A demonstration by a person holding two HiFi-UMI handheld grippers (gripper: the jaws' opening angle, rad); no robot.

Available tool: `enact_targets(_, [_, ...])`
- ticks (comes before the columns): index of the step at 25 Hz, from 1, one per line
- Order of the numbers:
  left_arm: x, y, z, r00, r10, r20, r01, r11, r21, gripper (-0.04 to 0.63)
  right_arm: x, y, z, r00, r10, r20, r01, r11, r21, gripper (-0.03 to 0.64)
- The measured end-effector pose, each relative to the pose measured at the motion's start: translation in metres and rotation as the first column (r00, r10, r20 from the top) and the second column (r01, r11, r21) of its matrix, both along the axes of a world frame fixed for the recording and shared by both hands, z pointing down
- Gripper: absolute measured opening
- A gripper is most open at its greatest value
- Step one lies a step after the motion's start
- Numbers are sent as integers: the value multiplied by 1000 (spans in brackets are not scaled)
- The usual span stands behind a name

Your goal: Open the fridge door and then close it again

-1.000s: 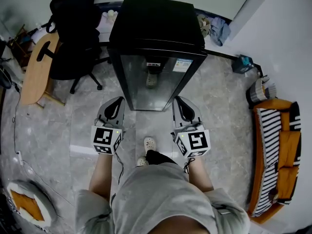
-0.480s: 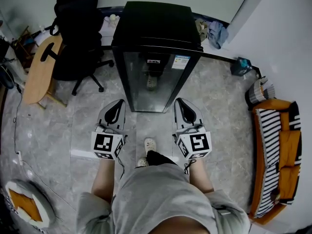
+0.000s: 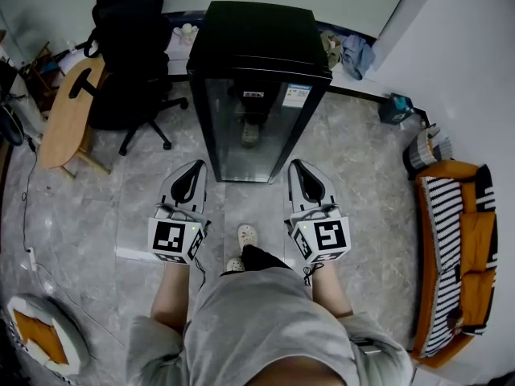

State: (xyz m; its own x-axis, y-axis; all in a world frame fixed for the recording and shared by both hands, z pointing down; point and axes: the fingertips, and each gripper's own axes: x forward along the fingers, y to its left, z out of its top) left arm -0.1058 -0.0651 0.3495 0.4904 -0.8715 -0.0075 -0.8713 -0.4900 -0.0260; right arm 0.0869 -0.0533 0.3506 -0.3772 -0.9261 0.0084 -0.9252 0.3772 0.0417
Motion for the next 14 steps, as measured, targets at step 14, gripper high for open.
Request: enact_targets(14, [1,24,-8,1000,14,-24,-14,1000,14,15,-1,27,-8,1000,20,2,-21,1000,13,25])
